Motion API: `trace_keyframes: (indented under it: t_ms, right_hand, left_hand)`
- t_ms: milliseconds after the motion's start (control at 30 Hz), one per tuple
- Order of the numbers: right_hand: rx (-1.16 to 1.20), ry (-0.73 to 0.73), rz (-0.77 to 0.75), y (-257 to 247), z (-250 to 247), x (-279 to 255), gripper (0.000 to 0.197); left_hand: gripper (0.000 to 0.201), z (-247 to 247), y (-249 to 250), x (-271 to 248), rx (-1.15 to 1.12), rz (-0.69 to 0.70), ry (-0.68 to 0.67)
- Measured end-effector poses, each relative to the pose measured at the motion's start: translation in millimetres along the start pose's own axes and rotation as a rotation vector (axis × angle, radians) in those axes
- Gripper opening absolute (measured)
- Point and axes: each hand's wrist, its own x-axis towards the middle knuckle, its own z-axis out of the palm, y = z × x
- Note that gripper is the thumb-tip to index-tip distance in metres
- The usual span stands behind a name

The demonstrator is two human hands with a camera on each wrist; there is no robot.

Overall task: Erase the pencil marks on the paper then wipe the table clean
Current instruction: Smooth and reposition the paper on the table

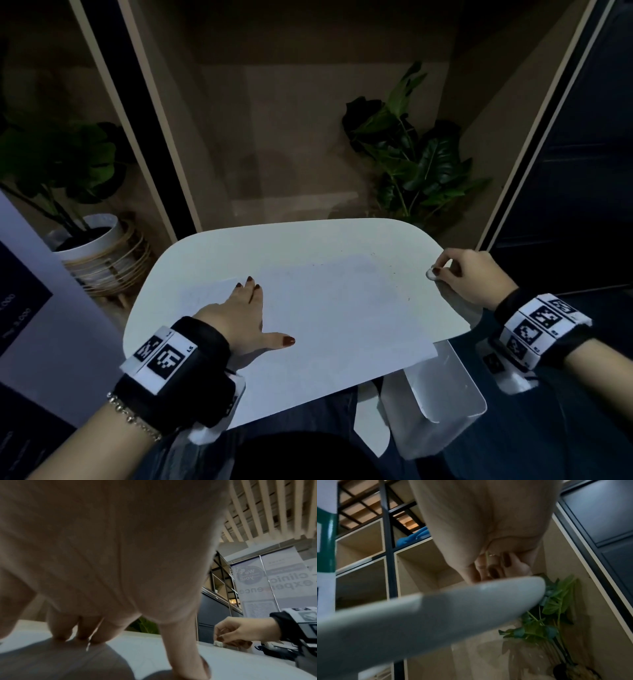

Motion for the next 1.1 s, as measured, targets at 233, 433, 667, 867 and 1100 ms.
trace_keyframes:
  t_ms: [233,433,667,867,1100]
  right_hand:
    - [-0.024,-0.117,-0.528,-91,5,-44,0.054]
    - [-0.163,-0.706,-0.813,-155,38,-83,0.067]
    - [-0.398,-0.579,-0.342,-139,26,-54,0.087]
    - [-0.168,-0.772,-0.644,-176,44,-88,0.076]
    - [-0.303,-0.584,-0.252,-115,24,-52,0.082]
  left_hand:
    - [0.114,-4,0,-4,0.052,0.003,-0.007]
    - [0.119,-3,-5,-4,0.078,0.013,0.008]
    - [0.116,-4,-5,-6,0.079,0.018,0.005]
    - [0.116,0,-5,-3,0.107,0.01,0.009]
    - [0.116,-3,-7,-5,0.084,0.016,-0.004]
